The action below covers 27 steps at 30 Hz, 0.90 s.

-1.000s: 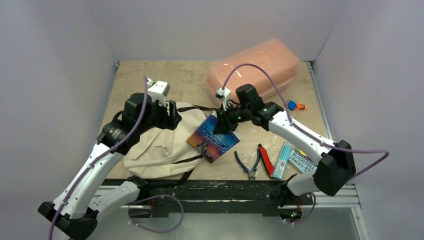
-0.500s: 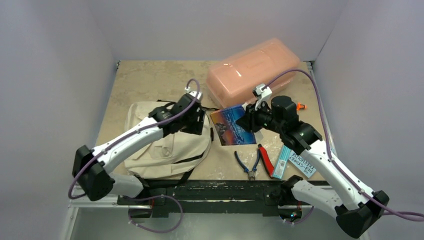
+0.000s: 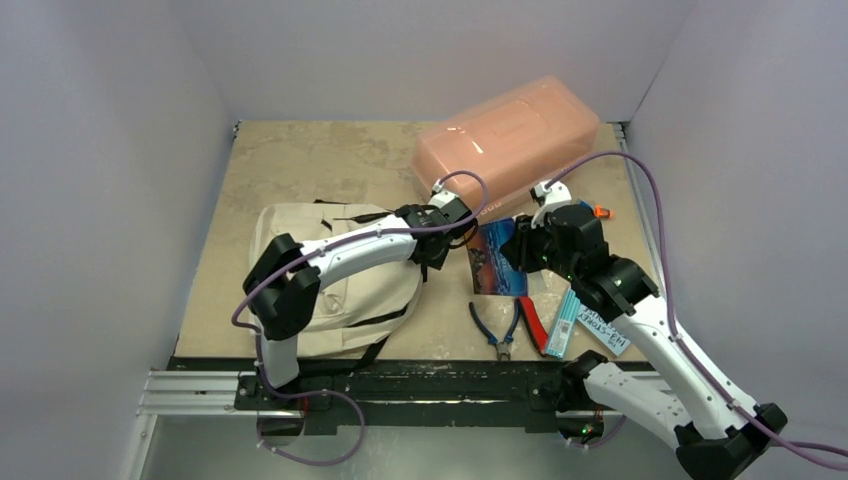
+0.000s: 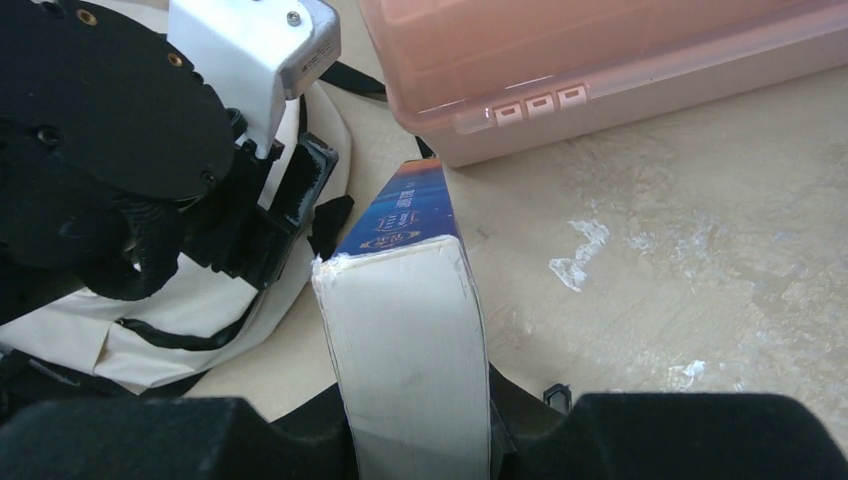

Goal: Pack the student bag
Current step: Place the book in the student bag.

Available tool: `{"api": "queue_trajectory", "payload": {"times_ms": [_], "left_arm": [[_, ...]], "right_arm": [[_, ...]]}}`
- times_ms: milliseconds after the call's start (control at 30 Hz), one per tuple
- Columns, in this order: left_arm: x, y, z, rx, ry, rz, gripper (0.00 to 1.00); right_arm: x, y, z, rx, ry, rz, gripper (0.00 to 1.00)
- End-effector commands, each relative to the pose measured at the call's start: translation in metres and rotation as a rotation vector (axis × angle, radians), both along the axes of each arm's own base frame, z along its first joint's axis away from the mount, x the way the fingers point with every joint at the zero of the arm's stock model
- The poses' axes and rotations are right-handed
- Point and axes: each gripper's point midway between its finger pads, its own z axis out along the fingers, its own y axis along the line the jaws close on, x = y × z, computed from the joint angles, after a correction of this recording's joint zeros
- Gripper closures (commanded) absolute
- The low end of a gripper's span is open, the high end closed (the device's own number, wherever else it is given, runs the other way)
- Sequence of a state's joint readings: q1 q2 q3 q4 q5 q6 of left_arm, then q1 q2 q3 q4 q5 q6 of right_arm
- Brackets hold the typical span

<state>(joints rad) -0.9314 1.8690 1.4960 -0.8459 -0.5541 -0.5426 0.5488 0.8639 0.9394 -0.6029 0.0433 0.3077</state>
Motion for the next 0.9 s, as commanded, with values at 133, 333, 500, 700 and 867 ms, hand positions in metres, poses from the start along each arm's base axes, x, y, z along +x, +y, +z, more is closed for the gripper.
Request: {"api": "queue_trajectory", "payload": {"times_ms": [133, 333, 500, 700, 867], "left_arm": [[0.011, 0.012, 0.027, 0.018, -0.099, 0.045, 0.72], [0.008, 0.050, 0.092, 0.007, -0.268, 0.057, 1.00], [-0.001, 0.077, 0.139, -0.053, -0.398, 0.002, 1.00], [-0.015, 0.096, 0.175, -0.138, -0.480, -0.071, 1.00], [-0.023, 0.101, 0.193, -0.220, -0.525, -0.114, 1.00]], "right_arm": [[0.009, 0.025, 0.047, 0.133, -0.137, 0.086, 1.00], [0.002, 0.051, 0.055, 0.334, 0.018, 0.072, 1.00], [-0.019, 0.105, 0.085, 0.631, 0.127, 0.295, 1.00], [0.001, 0.140, 0.090, 0.770, 0.269, 0.335, 1.00], [0.015, 0.178, 0.100, 0.887, 0.354, 0.329, 1.00]]}}
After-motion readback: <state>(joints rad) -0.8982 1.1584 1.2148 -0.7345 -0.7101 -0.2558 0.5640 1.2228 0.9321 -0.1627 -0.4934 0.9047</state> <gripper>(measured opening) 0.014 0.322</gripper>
